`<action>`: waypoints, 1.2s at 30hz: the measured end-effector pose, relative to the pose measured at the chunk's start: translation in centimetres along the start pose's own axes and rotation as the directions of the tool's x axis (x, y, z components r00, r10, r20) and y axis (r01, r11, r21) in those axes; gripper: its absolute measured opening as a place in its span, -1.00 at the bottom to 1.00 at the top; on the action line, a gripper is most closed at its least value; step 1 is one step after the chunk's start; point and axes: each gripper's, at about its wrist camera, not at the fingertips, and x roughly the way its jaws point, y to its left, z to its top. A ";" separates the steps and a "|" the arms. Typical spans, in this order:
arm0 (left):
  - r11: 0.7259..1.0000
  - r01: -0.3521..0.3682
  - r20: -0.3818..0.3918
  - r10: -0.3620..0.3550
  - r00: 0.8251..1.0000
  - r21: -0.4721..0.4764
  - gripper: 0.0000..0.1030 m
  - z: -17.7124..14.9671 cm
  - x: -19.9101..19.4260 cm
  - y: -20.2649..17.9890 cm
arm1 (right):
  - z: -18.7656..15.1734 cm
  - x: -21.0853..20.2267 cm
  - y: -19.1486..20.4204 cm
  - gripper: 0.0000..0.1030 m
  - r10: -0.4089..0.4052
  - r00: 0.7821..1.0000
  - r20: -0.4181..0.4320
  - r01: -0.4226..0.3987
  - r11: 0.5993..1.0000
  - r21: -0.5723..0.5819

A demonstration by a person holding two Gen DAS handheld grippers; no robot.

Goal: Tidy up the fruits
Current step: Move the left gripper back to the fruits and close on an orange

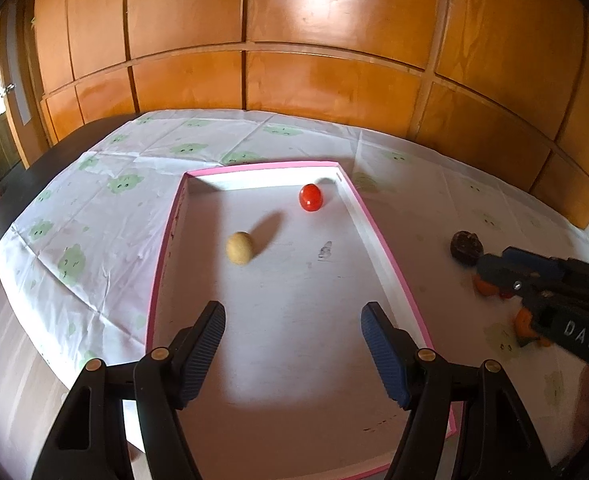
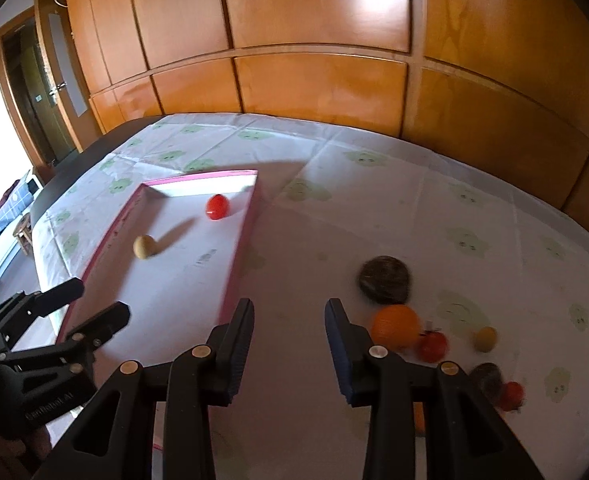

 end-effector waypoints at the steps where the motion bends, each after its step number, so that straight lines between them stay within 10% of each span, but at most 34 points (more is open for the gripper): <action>1: 1.000 0.002 0.000 -0.002 1.000 0.006 0.38 0.0 0.0 -0.2 | 0.0 -0.2 -0.6 -0.28 -0.006 1.000 0.000 0.006 1.000 0.006; 22: 0.975 0.130 -0.046 -0.124 0.991 0.179 0.34 0.9 -0.1 -6.9 | -2.0 -3.5 -19.8 -0.28 -0.232 0.969 -0.079 0.245 0.937 0.248; 36: 0.917 0.332 -0.212 -0.287 0.934 0.221 0.29 2.4 4.1 -15.2 | -3.5 -2.4 -24.0 -0.27 -0.116 0.986 -0.117 0.158 0.874 0.459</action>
